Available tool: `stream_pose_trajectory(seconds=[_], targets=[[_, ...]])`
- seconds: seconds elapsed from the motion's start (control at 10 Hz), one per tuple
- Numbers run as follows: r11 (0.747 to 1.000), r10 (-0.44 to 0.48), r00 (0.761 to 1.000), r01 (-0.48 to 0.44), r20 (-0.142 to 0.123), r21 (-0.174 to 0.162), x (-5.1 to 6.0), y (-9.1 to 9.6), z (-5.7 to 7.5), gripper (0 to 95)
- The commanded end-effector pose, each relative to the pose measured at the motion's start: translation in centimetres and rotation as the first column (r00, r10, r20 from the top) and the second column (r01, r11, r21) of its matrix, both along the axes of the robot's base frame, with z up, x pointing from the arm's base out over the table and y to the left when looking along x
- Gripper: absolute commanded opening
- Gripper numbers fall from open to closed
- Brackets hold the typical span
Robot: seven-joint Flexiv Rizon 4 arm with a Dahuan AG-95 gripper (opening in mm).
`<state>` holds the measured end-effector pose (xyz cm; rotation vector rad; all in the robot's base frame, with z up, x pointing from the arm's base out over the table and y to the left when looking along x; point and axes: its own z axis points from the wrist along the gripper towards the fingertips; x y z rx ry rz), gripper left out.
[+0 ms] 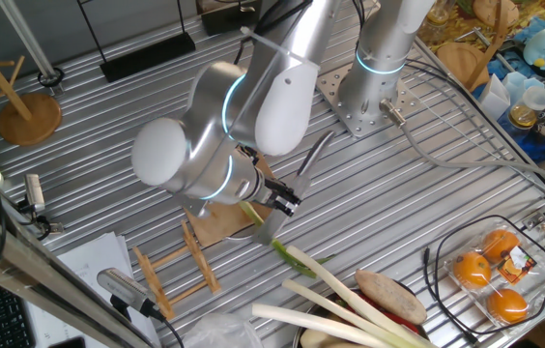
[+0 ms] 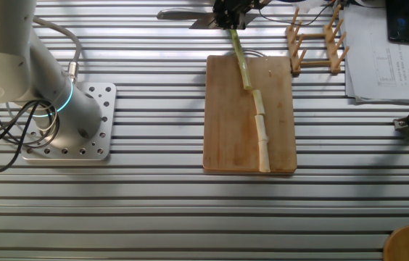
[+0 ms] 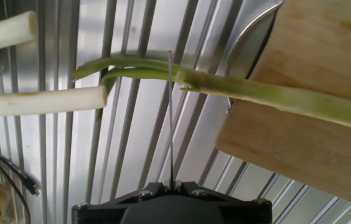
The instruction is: Chop the scallions
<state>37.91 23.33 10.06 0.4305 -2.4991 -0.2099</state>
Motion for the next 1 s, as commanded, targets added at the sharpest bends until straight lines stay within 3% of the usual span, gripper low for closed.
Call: stream_pose_trajectory(seconds=[0.1, 0.5, 1.0], targets=[[1.000, 0.007, 1.000, -0.007, -0.011, 0.006, -0.29, -0.12, -0.08, 0.0], [1.000, 0.015, 1.000, -0.015, -0.027, 0.006, -0.73, -0.33, -0.30, 0.0], [0.999, 0.031, 0.999, -0.032, -0.030, -0.030, -0.75, -0.34, -0.31, 0.0]])
